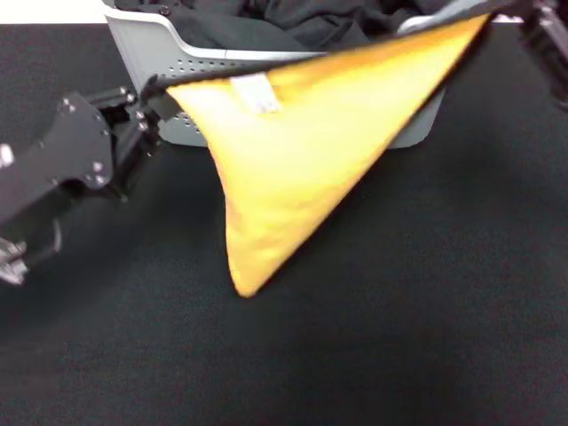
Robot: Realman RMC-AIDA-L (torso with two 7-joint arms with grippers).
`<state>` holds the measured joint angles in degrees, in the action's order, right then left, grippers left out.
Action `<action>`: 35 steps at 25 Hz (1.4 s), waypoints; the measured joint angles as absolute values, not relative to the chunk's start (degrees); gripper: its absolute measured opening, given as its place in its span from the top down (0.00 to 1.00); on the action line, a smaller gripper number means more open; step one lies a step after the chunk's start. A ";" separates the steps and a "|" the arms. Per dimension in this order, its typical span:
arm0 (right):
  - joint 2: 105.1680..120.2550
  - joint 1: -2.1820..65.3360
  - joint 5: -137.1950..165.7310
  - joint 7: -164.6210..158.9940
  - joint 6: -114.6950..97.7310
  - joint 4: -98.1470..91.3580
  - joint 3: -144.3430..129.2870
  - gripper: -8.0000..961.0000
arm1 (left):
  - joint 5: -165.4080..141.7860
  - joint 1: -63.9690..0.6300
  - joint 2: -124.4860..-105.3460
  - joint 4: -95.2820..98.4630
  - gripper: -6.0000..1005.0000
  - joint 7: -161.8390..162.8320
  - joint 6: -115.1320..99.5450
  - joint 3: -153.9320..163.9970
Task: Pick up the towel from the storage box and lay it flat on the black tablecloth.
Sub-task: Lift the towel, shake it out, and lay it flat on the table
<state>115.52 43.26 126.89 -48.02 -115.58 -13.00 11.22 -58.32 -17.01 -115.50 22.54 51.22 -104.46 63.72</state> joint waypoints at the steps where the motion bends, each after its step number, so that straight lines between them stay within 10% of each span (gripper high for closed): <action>1: 115.53 42.75 126.56 -49.35 -116.22 -13.98 11.20 0.96 | -58.86 -17.29 -114.83 24.04 0.96 53.07 -104.55 63.64; 14: 115.60 38.63 125.73 -51.85 -118.20 -16.84 10.70 0.96 | -63.32 -27.18 -109.55 26.53 0.96 63.61 -102.45 63.13; 35: 115.16 8.55 61.87 -61.17 -123.58 -35.53 -73.15 0.96 | -65.02 -16.85 -103.74 44.72 0.96 79.37 -116.90 78.93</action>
